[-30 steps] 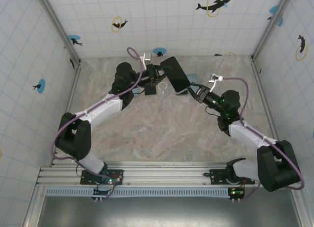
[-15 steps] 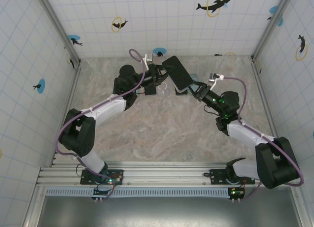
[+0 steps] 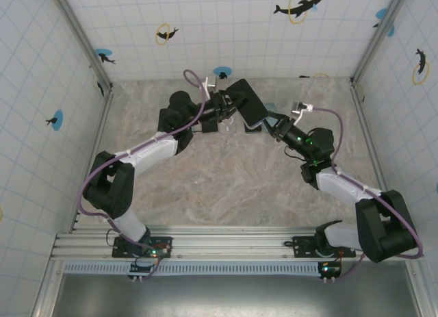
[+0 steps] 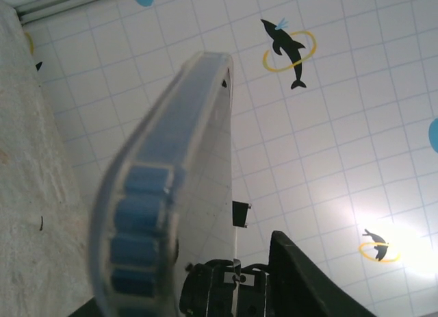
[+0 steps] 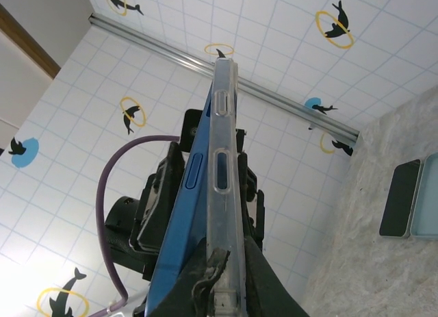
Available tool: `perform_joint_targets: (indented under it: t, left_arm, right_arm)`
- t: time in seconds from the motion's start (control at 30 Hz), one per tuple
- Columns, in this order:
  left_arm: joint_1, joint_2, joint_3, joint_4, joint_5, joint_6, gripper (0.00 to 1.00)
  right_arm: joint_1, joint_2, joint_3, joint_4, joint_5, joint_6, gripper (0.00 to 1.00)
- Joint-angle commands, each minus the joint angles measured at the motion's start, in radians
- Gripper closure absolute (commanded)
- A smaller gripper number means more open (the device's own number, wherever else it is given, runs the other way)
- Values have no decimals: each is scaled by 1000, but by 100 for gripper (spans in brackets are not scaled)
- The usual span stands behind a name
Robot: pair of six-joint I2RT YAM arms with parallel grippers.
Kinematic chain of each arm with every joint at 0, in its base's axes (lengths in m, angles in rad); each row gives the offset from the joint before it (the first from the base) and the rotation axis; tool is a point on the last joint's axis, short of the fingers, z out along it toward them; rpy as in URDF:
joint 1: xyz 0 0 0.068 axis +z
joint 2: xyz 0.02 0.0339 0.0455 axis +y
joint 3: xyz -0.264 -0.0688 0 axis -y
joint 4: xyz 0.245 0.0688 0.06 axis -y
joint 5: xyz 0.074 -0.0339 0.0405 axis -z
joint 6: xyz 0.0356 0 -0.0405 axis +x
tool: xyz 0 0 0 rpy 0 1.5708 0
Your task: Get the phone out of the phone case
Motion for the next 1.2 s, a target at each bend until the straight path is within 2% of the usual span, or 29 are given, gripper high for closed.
perform_joint_targets:
  t: [0.0, 0.23, 0.5, 0.63, 0.73, 0.93, 1.17]
  left_arm:
    - [-6, 8, 46, -17, 21, 7, 51]
    - [-5, -19, 4, -112, -72, 40, 42]
    - [-43, -123, -119, -215, -275, -32, 40]
    - [-92, -175, -217, -144, -401, -164, 40]
    - [-141, -189, -202, -178, -482, -182, 40]
    - [-219, -177, -192, -115, -615, -288, 40]
    - [-270, -132, -163, -93, -645, -350, 42]
  right_arm:
    - [-4, -2, -15, 85, 63, 18, 93]
    - [-6, 28, -31, 153, 166, 49, 94]
    - [23, 36, -7, 104, 362, -59, 93]
    - [63, 30, -28, 98, 501, -116, 93]
    - [95, 36, -34, 107, 585, -136, 93]
    - [133, 63, -42, 167, 671, -156, 93]
    - [173, 87, -27, 177, 705, -192, 93]
